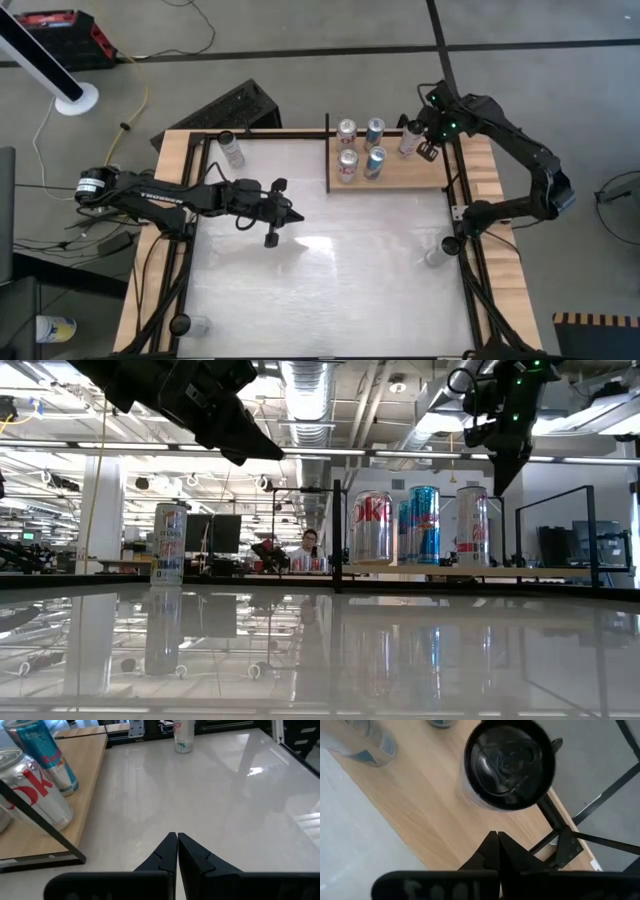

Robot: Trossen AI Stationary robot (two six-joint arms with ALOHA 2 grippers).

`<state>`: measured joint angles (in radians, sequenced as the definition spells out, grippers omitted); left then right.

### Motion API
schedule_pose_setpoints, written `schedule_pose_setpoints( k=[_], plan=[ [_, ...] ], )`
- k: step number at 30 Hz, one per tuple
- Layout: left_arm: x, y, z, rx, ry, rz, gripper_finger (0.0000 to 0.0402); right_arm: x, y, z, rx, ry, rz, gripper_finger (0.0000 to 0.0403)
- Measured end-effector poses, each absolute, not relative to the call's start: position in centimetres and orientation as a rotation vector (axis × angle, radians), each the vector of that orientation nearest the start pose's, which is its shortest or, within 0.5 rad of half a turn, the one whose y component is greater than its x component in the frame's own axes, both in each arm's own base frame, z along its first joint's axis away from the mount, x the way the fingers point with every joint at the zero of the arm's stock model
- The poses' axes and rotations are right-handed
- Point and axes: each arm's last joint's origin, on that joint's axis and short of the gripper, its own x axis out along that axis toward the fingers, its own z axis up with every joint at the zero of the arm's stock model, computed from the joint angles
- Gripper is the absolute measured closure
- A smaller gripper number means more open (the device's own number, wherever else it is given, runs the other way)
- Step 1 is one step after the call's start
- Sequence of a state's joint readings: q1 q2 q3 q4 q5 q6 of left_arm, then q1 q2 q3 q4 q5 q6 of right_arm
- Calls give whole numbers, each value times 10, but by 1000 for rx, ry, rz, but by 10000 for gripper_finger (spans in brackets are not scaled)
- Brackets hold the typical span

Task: Place canned beverage on shelf
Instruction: Put the bottom white-pink soda can on the shelf

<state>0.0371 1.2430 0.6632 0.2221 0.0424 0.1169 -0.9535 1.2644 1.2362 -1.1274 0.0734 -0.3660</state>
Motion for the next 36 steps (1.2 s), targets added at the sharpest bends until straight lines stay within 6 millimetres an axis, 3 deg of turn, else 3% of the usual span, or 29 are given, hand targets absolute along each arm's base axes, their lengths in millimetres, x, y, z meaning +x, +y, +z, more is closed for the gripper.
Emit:
schedule_pose_setpoints(
  k=[7,14,22,36],
  plan=[
    [263,8,236,115,357,-27,402,130,-188,316,206,1205,-683,376],
    [263,8,236,118,357,-27,402,134,-193,320,182,1121,-700,388],
    [263,8,235,121,366,-28,402,131,-186,316,255,1174,-660,383],
    [263,8,235,86,364,-28,402,139,-196,323,212,1020,-678,384]
  ],
)
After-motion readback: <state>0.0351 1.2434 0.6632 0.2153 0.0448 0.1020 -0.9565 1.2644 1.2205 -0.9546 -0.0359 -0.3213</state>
